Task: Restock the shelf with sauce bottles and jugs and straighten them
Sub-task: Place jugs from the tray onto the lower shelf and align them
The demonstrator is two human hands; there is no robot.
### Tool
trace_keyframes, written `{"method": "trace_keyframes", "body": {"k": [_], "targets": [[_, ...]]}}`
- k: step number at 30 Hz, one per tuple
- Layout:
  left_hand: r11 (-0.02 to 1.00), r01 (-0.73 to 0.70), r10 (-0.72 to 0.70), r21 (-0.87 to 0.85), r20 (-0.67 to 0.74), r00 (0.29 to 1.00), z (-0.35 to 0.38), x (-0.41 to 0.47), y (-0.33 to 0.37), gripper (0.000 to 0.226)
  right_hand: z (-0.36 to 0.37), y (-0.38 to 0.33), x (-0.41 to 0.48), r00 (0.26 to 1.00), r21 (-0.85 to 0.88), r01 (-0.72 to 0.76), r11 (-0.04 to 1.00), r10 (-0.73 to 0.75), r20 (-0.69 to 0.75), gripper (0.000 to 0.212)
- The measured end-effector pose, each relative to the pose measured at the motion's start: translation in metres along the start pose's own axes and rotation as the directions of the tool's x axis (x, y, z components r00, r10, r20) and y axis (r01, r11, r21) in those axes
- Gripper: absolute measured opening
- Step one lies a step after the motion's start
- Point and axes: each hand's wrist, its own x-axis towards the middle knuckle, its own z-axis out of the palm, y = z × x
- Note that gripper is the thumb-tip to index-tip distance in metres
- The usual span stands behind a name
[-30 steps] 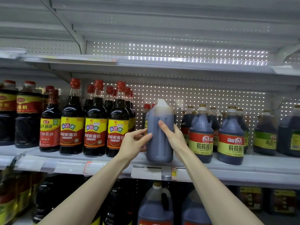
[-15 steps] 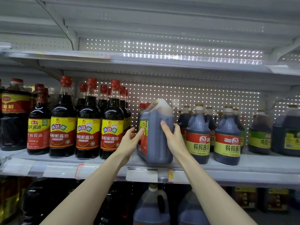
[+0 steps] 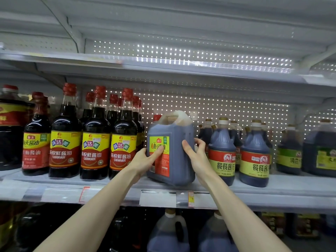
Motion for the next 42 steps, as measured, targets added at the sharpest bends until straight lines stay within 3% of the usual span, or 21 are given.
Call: {"method": "trace_keyframes", "body": {"k": [3, 5, 10, 16, 22, 29, 34, 42], "targets": [[0.999, 0.008, -0.008, 0.032, -0.011, 1.000, 0.001, -0.002, 0.003, 0.049, 0.001, 0.002, 0.004, 0.998, -0.045, 0.008, 0.999, -0.011, -0.054, 0.044], [1.000, 0.006, -0.006, 0.026, -0.028, 1.000, 0.003, -0.002, 0.003, 0.047, 0.003, 0.004, 0.004, 0.995, -0.162, -0.002, 0.987, -0.015, -0.100, 0.058], [0.999, 0.008, -0.011, -0.054, -0.054, 0.998, 0.007, -0.002, -0.001, 0.082, 0.010, 0.006, -0.002, 0.997, -0.282, -0.025, 0.959, 0.004, -0.077, 0.091], [0.991, -0.002, 0.025, 0.134, -0.167, 0.986, 0.014, -0.007, -0.001, 0.067, -0.006, 0.008, 0.005, 1.000, -0.079, -0.030, 0.996, 0.030, -0.001, 0.070], [0.923, -0.038, 0.144, 0.382, -0.253, 0.957, 0.022, -0.009, -0.011, 0.055, -0.020, 0.029, 0.010, 0.997, -0.107, -0.071, 0.992, 0.070, -0.021, 0.056], [0.932, -0.052, 0.148, 0.358, -0.246, 0.958, 0.020, -0.006, -0.016, 0.074, -0.013, 0.033, 0.012, 0.998, -0.211, -0.023, 0.977, 0.009, -0.067, 0.058], [0.975, -0.027, 0.057, 0.220, -0.130, 0.990, 0.018, -0.007, -0.015, 0.064, -0.017, 0.043, 0.014, 0.994, -0.300, -0.029, 0.953, -0.004, -0.111, 0.059], [0.903, -0.078, 0.202, 0.422, -0.259, 0.945, 0.025, -0.016, -0.024, 0.062, -0.023, 0.046, 0.018, 0.997, -0.216, -0.064, 0.974, 0.052, -0.061, 0.053]]}}
